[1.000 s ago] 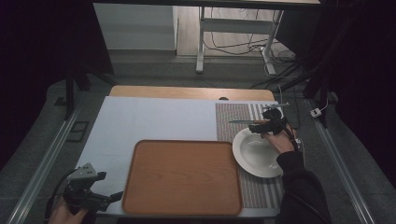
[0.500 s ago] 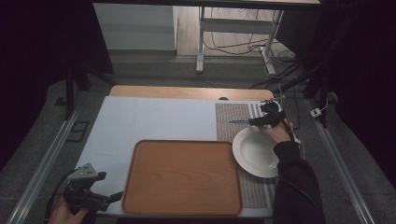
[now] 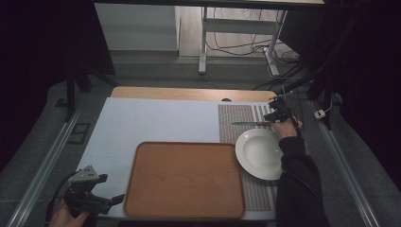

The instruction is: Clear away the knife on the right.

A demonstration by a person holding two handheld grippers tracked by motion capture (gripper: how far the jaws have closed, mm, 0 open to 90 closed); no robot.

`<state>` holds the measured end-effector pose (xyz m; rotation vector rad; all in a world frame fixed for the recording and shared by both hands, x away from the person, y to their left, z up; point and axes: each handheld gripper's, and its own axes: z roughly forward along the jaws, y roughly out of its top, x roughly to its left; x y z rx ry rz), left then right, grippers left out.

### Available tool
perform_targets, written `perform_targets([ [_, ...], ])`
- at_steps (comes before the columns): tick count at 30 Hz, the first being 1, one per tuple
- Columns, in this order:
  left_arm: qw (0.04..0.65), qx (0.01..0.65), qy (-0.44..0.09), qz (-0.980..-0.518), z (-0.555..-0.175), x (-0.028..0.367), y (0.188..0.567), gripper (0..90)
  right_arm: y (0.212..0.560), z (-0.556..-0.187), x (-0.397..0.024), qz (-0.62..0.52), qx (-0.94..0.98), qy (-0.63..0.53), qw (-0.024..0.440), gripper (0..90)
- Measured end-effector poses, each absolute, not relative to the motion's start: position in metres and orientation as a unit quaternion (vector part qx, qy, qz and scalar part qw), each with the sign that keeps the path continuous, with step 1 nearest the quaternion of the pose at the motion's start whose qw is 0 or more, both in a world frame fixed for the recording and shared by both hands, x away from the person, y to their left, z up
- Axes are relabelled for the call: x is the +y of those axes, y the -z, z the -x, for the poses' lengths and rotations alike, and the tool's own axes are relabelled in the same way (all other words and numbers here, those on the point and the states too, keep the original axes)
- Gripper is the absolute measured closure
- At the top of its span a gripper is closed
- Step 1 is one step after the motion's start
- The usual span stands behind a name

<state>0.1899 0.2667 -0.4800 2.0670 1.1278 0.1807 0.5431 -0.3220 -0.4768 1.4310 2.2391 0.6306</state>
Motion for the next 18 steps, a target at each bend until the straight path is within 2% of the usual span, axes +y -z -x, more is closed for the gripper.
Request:
perform_targets([
  [1,0.38,0.441,-0.071,-0.81,-0.19,0.267,0.48,0.4,0.477,-0.544,-0.323,-0.513,0.803,-0.225,0.205,89.5],
  [2,0.38,0.442,-0.07,-0.81,-0.19,0.267,0.48,0.4,0.478,-0.546,-0.325,-0.513,0.802,-0.226,0.207,90.0],
  [10,0.379,0.441,-0.073,-0.81,-0.189,0.267,0.48,0.5,0.488,-0.554,-0.339,-0.534,0.791,-0.207,0.217,90.0],
  [18,0.377,0.442,-0.074,-0.811,-0.189,0.266,0.48,0.5,0.492,-0.542,-0.352,-0.537,0.802,-0.187,0.18,90.0],
])
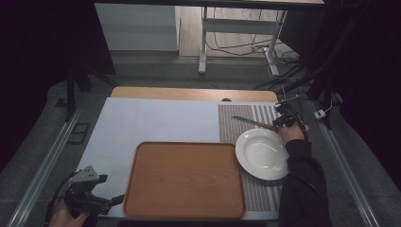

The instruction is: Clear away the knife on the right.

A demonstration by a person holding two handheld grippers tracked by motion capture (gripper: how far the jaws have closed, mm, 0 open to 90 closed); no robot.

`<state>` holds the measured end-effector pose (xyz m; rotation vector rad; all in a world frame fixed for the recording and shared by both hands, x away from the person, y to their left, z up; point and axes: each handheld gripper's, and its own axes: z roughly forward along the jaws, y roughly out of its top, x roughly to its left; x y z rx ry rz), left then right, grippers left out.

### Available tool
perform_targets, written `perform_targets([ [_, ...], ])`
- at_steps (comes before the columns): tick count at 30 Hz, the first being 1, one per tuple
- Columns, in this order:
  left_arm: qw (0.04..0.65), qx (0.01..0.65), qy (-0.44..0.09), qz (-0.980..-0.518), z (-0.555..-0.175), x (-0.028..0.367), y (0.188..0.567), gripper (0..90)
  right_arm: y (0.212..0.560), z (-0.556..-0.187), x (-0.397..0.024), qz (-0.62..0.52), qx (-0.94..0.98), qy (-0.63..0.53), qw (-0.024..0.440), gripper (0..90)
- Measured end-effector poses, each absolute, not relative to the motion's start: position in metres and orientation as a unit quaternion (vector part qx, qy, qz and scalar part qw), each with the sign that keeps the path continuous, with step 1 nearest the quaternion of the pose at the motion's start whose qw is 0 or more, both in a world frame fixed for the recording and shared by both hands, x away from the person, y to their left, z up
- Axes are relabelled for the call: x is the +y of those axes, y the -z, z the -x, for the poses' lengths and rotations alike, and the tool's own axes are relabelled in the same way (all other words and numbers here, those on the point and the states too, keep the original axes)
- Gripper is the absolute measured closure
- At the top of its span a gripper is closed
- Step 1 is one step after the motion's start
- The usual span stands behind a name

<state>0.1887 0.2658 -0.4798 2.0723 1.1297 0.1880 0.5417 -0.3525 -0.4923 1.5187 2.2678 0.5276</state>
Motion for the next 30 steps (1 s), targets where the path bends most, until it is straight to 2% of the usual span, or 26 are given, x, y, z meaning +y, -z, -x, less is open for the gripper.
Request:
perform_targets([
  [13,0.372,0.438,-0.076,-0.815,-0.189,0.264,0.48,0.6,0.49,-0.511,-0.354,-0.51,0.83,-0.189,0.123,90.0],
  [15,0.372,0.438,-0.076,-0.815,-0.189,0.264,0.48,0.6,0.489,-0.511,-0.354,-0.507,0.832,-0.188,0.122,90.0],
  [16,0.372,0.438,-0.076,-0.815,-0.189,0.264,0.48,0.6,0.487,-0.512,-0.355,-0.51,0.827,-0.189,0.142,89.8],
  [17,0.372,0.438,-0.076,-0.815,-0.189,0.264,0.48,0.6,0.487,-0.512,-0.355,-0.51,0.827,-0.189,0.142,89.8],
  [19,0.374,0.438,-0.075,-0.814,-0.189,0.265,0.48,0.6,0.48,-0.513,-0.356,-0.516,0.816,-0.21,0.153,80.7],
  [20,0.374,0.438,-0.075,-0.814,-0.19,0.265,0.48,0.5,0.474,-0.514,-0.355,-0.518,0.808,-0.225,0.169,70.9],
  [22,0.374,0.438,-0.075,-0.814,-0.19,0.265,0.48,0.6,0.469,-0.515,-0.352,-0.518,0.803,-0.235,0.18,58.4],
  [23,0.374,0.438,-0.075,-0.814,-0.189,0.264,0.48,0.6,0.469,-0.515,-0.352,-0.518,0.803,-0.235,0.18,58.4],
  [27,0.374,0.438,-0.075,-0.814,-0.19,0.265,0.48,0.6,0.466,-0.522,-0.343,-0.521,0.799,-0.242,0.177,18.1],
  [29,0.374,0.438,-0.074,-0.814,-0.19,0.265,0.48,0.5,0.469,-0.527,-0.333,-0.519,0.802,-0.24,0.172,3.1],
  [30,0.374,0.438,-0.075,-0.814,-0.19,0.265,0.48,0.5,0.469,-0.527,-0.333,-0.519,0.802,-0.24,0.172,3.1],
])
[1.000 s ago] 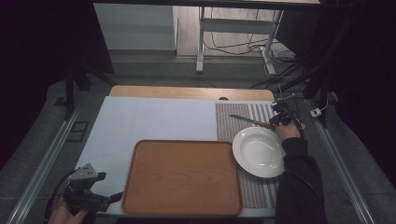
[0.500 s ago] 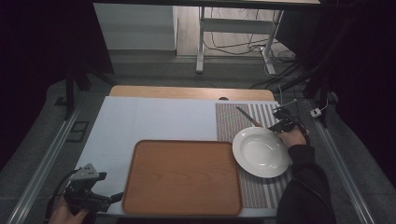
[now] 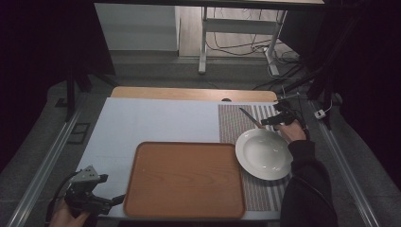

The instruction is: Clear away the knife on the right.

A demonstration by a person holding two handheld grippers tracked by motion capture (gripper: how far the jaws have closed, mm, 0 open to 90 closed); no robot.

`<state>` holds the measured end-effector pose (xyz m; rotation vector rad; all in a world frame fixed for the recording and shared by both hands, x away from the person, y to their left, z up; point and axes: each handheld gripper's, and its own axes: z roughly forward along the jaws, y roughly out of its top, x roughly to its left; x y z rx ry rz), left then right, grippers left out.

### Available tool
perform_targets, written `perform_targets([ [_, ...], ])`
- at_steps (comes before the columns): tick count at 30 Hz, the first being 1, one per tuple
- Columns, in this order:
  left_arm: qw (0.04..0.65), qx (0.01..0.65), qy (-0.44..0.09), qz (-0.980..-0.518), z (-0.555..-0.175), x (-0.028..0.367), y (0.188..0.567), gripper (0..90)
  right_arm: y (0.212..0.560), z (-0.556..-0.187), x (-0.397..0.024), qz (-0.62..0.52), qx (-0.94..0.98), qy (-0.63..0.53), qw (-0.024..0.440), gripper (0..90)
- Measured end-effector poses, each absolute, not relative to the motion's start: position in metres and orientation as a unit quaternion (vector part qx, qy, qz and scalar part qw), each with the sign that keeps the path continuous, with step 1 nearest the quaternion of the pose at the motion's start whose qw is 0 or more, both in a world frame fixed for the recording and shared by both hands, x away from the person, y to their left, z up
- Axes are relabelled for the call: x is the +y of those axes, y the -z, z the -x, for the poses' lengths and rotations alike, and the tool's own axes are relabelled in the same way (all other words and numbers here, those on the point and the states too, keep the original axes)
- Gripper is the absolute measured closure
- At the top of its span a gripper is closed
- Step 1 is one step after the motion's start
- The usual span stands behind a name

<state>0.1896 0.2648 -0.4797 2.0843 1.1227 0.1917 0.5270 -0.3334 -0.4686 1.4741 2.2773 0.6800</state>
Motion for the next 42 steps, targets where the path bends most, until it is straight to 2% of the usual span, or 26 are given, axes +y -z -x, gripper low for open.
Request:
perform_targets([
  [1,0.374,0.438,-0.075,-0.814,-0.19,0.265,0.48,0.6,0.471,-0.53,-0.327,-0.518,0.803,-0.239,0.173,0.0],
  [9,0.376,0.44,-0.075,-0.812,-0.189,0.265,0.48,0.5,0.488,-0.541,-0.302,-0.52,0.812,-0.215,0.155,0.0],
  [16,0.377,0.44,-0.075,-0.812,-0.188,0.266,0.48,0.6,0.507,-0.55,-0.304,-0.538,0.809,-0.18,0.153,0.7],
  [18,0.376,0.44,-0.075,-0.812,-0.188,0.266,0.48,0.6,0.505,-0.549,-0.307,-0.535,0.81,-0.187,0.154,10.1],
  [19,0.376,0.439,-0.075,-0.812,-0.188,0.266,0.48,0.6,0.505,-0.549,-0.307,-0.535,0.81,-0.187,0.154,10.1],
  [20,0.376,0.439,-0.075,-0.812,-0.188,0.266,0.48,0.6,0.501,-0.548,-0.31,-0.526,0.814,-0.191,0.156,20.4],
  [21,0.376,0.439,-0.075,-0.812,-0.188,0.265,0.48,0.6,0.501,-0.548,-0.31,-0.526,0.814,-0.191,0.156,20.4],
  [22,0.376,0.439,-0.075,-0.812,-0.188,0.266,0.48,0.6,0.5,-0.547,-0.31,-0.522,0.817,-0.192,0.153,26.0],
  [24,0.376,0.439,-0.075,-0.812,-0.188,0.265,0.48,0.6,0.497,-0.544,-0.311,-0.508,0.824,-0.199,0.149,43.9],
  [26,0.375,0.439,-0.075,-0.813,-0.188,0.265,0.48,0.6,0.495,-0.543,-0.31,-0.497,0.831,-0.201,0.146,55.6],
  [27,0.375,0.439,-0.075,-0.813,-0.188,0.265,0.48,0.6,0.494,-0.542,-0.31,-0.489,0.837,-0.201,0.142,66.8],
  [33,0.375,0.438,-0.076,-0.814,-0.188,0.265,0.48,0.6,0.493,-0.542,-0.307,-0.482,0.842,-0.197,0.14,77.6],
  [42,0.373,0.437,-0.077,-0.815,-0.188,0.265,0.479,0.6,0.492,-0.541,-0.307,-0.479,0.842,-0.194,0.155,78.0],
])
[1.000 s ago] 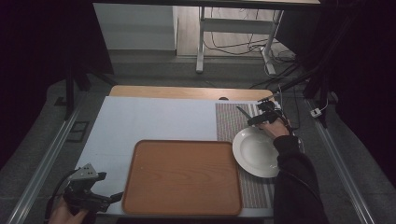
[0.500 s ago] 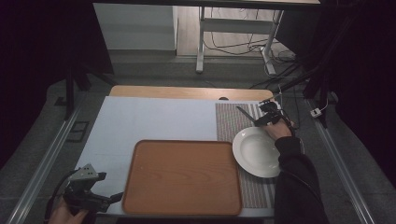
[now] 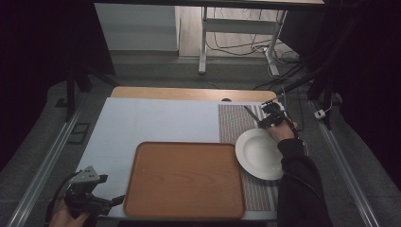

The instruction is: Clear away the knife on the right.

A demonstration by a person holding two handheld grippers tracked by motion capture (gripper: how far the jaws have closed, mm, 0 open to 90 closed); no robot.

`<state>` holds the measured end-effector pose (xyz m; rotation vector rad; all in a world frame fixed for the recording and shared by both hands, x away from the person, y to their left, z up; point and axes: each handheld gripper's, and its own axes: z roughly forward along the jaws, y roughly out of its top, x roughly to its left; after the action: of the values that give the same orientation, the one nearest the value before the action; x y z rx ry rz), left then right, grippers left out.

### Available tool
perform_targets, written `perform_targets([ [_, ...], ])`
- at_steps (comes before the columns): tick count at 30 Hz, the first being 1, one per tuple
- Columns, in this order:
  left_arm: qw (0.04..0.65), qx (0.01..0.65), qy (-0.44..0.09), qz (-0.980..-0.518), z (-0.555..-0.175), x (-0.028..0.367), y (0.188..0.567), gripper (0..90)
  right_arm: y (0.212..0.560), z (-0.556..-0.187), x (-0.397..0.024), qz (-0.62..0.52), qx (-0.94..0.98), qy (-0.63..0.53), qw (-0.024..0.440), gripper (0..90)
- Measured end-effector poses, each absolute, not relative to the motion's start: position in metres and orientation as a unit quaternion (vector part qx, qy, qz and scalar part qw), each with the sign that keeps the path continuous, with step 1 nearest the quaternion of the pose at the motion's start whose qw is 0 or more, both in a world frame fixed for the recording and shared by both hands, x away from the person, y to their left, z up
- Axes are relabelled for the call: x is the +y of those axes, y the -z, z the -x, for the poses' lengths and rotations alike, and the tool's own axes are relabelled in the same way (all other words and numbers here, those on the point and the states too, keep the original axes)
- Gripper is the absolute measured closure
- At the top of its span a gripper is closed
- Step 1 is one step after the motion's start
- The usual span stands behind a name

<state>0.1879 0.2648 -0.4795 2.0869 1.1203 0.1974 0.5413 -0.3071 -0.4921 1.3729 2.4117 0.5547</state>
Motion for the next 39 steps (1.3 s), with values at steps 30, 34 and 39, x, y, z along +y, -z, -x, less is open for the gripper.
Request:
perform_targets([
  [30,0.373,0.438,-0.079,-0.814,-0.188,0.264,0.48,0.7,0.454,-0.514,-0.35,-0.504,0.809,-0.247,0.175,77.9],
  [34,0.374,0.438,-0.079,-0.814,-0.188,0.265,0.479,0.7,0.452,-0.505,-0.34,-0.491,0.817,-0.248,0.172,77.9],
  [39,0.375,0.439,-0.079,-0.813,-0.187,0.265,0.479,0.7,0.452,-0.493,-0.327,-0.472,0.83,-0.247,0.166,77.9],
])
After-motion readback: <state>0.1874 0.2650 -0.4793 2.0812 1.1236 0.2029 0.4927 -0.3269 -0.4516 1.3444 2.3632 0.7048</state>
